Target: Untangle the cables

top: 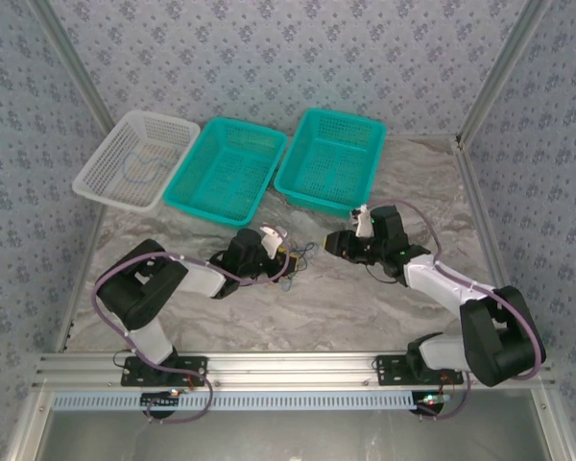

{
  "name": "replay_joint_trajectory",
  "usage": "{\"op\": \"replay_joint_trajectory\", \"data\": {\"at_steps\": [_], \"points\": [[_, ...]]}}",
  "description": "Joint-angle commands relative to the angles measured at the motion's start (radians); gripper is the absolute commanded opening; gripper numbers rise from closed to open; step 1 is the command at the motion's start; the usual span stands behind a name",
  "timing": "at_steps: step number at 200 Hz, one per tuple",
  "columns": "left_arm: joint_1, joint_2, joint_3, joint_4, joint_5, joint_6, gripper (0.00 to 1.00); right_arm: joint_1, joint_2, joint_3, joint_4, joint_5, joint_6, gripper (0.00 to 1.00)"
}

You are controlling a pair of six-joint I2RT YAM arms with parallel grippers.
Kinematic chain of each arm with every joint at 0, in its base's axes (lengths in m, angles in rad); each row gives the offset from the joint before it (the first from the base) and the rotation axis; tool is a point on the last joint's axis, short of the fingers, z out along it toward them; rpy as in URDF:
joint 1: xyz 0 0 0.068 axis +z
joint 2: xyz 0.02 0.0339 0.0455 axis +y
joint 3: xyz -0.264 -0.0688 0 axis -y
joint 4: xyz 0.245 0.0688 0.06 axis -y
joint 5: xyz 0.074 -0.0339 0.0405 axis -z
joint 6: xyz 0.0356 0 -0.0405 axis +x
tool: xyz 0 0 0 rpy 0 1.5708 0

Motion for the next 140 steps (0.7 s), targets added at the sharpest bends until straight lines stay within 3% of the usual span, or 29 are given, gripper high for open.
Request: {"op": "replay_joint_trajectory", "data": {"at_steps": [1, 32, 49, 85, 140], "points": [[0.0, 0.01, 0.023, -0.017, 0.016, -0.01, 0.25, 0.026, -0.039, 0.002, 0.09, 0.058, 0.139, 0.45], [0.0, 0.01, 0.026, -0.014, 0.016, -0.013, 0.26, 0.084, -0.007, 0.064, -0.058, 0.191, 0.183, 0.57], [0.001, 0.011, 0.029, -0.013, 0.014, -0.015, 0.26, 0.115, 0.045, 0.09, -0.072, 0.192, 0.238, 0.64], [0.0, 0.018, 0.042, -0.014, 0.016, -0.013, 0.26, 0.177, 0.178, 0.187, -0.133, 0.168, 0.267, 0.45], [-0.005, 0.027, 0.049, -0.004, 0.02, -0.016, 0.26, 0.184, 0.264, 0.207, -0.129, 0.153, 0.373, 0.48]]}}
